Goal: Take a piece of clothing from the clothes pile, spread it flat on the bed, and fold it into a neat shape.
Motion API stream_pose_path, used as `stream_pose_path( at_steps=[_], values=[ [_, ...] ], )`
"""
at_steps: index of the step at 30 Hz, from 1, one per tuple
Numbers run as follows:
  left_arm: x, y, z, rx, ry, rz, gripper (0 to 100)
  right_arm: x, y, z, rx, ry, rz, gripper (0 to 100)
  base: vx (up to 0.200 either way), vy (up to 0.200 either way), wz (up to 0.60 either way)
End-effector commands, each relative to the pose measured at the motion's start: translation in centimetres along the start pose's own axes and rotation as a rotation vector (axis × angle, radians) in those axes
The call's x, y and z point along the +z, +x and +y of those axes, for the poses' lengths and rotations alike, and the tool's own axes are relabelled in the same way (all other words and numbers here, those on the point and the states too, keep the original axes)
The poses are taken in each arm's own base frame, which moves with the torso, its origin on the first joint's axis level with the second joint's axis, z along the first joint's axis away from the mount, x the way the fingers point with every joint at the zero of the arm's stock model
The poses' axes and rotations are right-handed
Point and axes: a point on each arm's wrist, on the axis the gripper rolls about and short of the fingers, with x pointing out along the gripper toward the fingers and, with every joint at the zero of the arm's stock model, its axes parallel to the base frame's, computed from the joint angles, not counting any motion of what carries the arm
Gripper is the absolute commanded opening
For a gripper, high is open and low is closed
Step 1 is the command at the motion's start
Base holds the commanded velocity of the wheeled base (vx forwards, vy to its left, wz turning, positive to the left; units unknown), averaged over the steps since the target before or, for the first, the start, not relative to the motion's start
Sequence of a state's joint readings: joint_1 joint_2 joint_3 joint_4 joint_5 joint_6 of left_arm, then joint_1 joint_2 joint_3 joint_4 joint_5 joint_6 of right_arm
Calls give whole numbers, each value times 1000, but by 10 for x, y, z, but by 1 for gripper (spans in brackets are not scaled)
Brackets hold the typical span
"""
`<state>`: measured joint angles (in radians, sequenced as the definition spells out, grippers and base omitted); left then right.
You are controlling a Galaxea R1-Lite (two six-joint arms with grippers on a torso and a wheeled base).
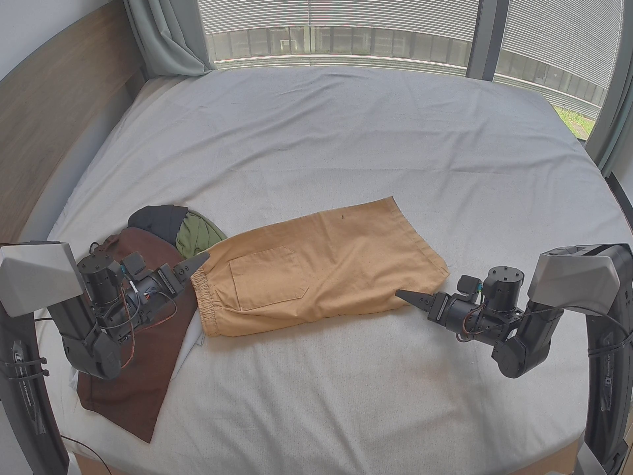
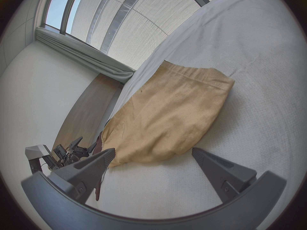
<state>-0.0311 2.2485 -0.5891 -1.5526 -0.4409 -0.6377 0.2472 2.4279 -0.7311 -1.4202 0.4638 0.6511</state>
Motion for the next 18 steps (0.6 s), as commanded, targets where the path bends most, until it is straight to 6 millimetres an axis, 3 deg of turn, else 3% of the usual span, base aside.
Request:
stream_pose_path(
  at_steps=[1,18],
  values=[
    [-1,0,1,2,-1,1,100,-8,5,-3,-2,7,23,100,0,0,0],
    [-1,1,1,3,-2,2,100,-24,40,-10,-12,0,-12,100,0,0,0]
  ],
)
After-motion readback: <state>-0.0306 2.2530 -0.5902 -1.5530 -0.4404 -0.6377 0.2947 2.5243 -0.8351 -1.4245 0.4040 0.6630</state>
